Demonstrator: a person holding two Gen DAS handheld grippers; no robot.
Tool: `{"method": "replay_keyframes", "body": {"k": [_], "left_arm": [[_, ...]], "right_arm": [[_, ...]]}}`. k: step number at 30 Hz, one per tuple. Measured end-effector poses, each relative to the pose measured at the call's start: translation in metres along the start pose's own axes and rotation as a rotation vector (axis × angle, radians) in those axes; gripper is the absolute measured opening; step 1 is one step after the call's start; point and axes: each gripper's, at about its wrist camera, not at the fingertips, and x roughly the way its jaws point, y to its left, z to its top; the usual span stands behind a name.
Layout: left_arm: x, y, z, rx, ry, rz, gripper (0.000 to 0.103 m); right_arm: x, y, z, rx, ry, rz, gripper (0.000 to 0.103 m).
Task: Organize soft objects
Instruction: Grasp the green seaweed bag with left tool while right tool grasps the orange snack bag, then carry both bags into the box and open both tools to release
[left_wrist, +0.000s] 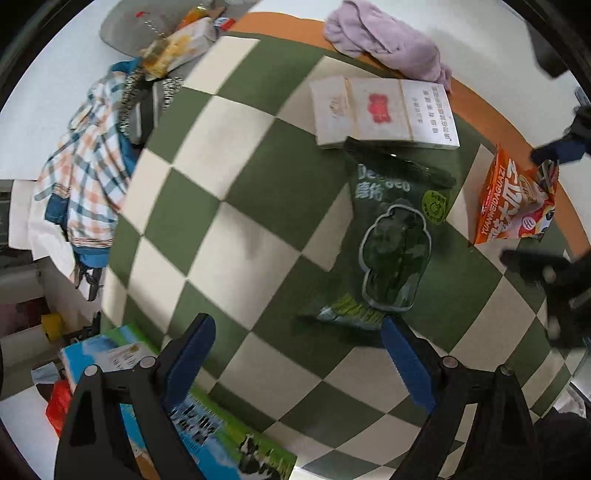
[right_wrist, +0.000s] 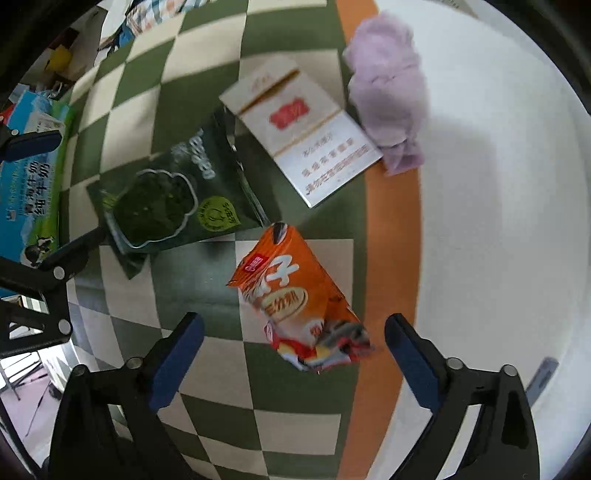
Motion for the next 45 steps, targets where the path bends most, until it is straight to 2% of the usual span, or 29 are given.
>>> {"method": "replay_keyframes", "body": {"k": [2, 6, 14, 16, 17, 18, 19, 20, 22, 24, 28, 33, 40, 45], "left_arm": [[0.005, -0.005, 0.006, 0.012, 0.014, -0.017, 0.092], [0.008, -0.017, 0.019, 0.042, 0.021, -0.040, 0.092], [0.036, -0.039, 0.036, 0.108, 0.099, -0.066, 0.093], [0.034, -0.036, 0.037, 0.081, 0.084, -0.091, 0.089], [0.035, -0.034, 0.038, 0.062, 0.092, -0.122, 0.081], [0.034, -0.031, 0.038, 0.040, 0.097, -0.156, 0.066], [0.033, -0.028, 0.038, 0.012, 0.098, -0.194, 0.061], [0.031, -0.026, 0.037, -0.008, 0.092, -0.194, 0.059], [0.029, -0.026, 0.036, -0.007, 0.082, -0.188, 0.046], [0.023, -0.028, 0.034, -0.026, 0.067, -0.189, 0.040], [0.014, -0.029, 0.028, -0.076, 0.044, -0.192, 0.035], [-0.006, -0.025, 0.010, -0.148, -0.011, -0.211, 0.031], [-0.071, 0.005, -0.030, -0.277, -0.176, -0.232, 0.031], [-0.116, 0.031, -0.084, -0.412, -0.272, -0.261, 0.031]], "right_arm": [[0.010, -0.004, 0.003, -0.001, 0.029, -0.009, 0.061], [0.013, -0.025, -0.001, 0.068, 0.040, 0.033, 0.054], [0.010, -0.054, -0.008, 0.134, 0.045, 0.035, 0.054], [0.009, -0.057, -0.009, 0.143, 0.046, 0.039, 0.053], [0.009, -0.058, -0.009, 0.146, 0.046, 0.039, 0.053], [0.009, -0.059, -0.010, 0.149, 0.045, 0.039, 0.053], [0.009, -0.060, -0.011, 0.152, 0.045, 0.038, 0.053], [0.009, -0.059, -0.011, 0.156, 0.045, 0.038, 0.053], [0.011, -0.054, -0.012, 0.165, 0.045, 0.037, 0.052], [0.011, -0.056, -0.012, 0.175, 0.048, 0.041, 0.051], [0.001, -0.049, -0.014, 0.203, 0.036, 0.043, 0.050], [-0.016, -0.042, -0.015, 0.222, 0.011, 0.062, 0.049], [-0.064, -0.016, -0.022, 0.228, -0.076, 0.100, 0.048], [-0.109, 0.016, -0.030, 0.207, -0.154, 0.136, 0.048]]}}
